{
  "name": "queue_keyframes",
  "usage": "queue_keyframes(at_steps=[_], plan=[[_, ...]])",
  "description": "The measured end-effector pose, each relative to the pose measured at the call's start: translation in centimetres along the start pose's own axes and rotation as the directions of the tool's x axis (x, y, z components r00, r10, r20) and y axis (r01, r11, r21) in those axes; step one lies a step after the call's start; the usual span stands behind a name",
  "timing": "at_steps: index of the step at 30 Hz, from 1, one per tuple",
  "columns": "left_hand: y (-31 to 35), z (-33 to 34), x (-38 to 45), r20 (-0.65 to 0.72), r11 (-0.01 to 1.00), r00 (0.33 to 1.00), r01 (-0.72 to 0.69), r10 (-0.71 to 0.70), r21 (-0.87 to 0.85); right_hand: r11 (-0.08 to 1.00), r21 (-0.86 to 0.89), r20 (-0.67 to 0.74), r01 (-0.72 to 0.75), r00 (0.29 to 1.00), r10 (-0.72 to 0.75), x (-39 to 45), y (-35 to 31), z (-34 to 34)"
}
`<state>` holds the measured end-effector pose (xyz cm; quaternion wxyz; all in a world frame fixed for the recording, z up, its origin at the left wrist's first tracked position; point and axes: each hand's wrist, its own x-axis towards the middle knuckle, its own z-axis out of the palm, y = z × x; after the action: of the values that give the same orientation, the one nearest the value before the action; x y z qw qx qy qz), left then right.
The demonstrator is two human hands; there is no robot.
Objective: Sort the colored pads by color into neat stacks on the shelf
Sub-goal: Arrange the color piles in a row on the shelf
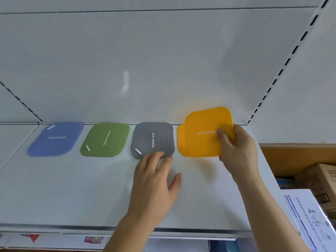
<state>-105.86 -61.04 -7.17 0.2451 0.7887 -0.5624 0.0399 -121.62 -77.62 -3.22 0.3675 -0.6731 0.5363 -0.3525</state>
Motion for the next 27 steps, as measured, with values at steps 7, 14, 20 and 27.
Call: queue_keyframes(at_steps=[7, 14, 20, 27], plan=[[-0.2, 1.0, -2.1, 0.041, 0.999, 0.999, -0.014, 0.013, 0.033, 0.812, -0.583, 0.037, 0.019, 0.999, 0.003, 1.1, 2.2, 2.5], [-0.1, 1.3, -2.0, 0.020, 0.998, 1.000, -0.015, 0.014, 0.060, 0.743, -0.640, 0.002, 0.196, 0.967, -0.254, -3.5, 4.3, 0.4], [0.0, 0.6, -3.4, 0.046, 0.996, 0.999, -0.002, -0.002, 0.085, 0.734, -0.553, 0.156, 0.394, 0.915, -0.373, -11.0, 6.0, 0.7], [-0.5, -1.5, -8.6, 0.045, 0.999, 0.999, -0.017, 0.015, 0.045, 0.708, -0.538, 0.219, 0.458, 0.887, -0.407, -13.7, 4.9, 1.7]])
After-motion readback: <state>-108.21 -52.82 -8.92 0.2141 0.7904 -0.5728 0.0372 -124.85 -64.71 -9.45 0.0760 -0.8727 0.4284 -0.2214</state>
